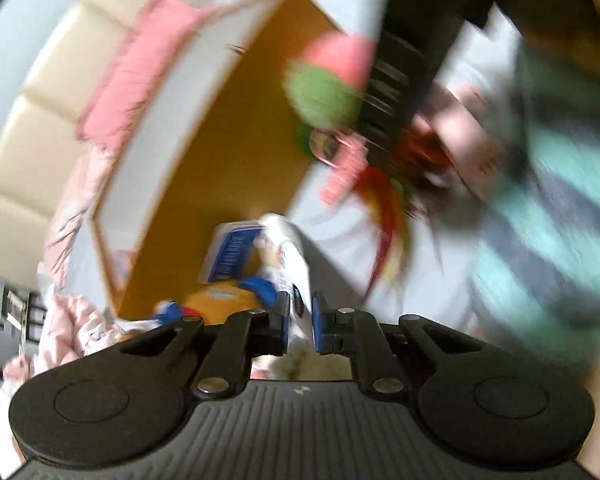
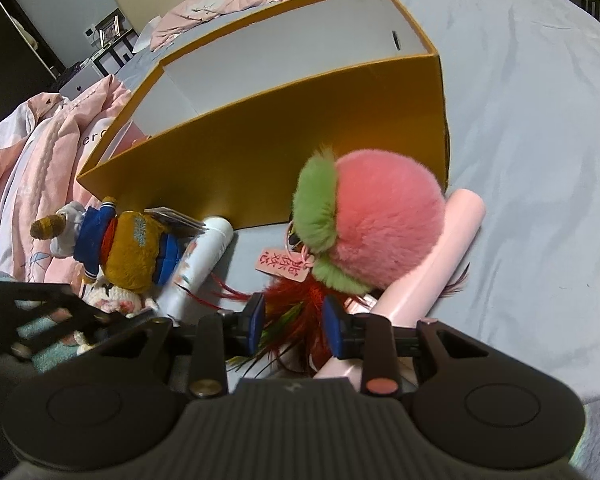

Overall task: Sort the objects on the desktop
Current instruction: 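Grasp the white lotion tube with the left tool while the right tool grasps the feathered pompom plush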

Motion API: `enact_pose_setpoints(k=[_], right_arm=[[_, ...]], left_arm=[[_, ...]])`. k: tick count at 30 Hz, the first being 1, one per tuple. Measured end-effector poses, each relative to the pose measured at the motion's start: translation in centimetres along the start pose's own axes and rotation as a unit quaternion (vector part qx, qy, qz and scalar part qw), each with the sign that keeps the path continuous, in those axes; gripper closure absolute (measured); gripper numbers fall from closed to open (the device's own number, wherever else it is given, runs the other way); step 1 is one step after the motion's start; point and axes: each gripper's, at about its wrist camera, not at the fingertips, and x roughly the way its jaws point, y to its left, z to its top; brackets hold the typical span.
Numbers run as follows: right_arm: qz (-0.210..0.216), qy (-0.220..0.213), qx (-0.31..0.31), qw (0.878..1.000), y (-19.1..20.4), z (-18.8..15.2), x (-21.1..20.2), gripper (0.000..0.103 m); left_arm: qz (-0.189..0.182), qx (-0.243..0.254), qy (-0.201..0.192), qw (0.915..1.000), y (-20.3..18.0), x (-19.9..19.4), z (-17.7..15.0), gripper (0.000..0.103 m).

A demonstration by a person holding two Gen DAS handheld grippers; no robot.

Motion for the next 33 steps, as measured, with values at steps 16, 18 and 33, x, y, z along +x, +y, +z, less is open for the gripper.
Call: enact_pose_setpoints(k=[16,18,33], right_arm=[[-0.018,0.042,-0.016,0.999,0.7,0.4,2.1,0.065],[-0.024,0.056,-0.024,0.998,0.9,0.6,2.7,0.065],[-0.040,-0.040,-0.049,0.997,1.8,-0.3,-1.0,0.103]], left_arm=[[-0.085,-0.260,-0.054,0.9604,7.2,1.7,0.5,0.089],[-0.091,-0.294,-0.065,0.9492,8.2,1.9,0.3,0.090],[-0.136,-0.415,-0.109,0.8931,11.7,-0.6,-1.8,0.097]])
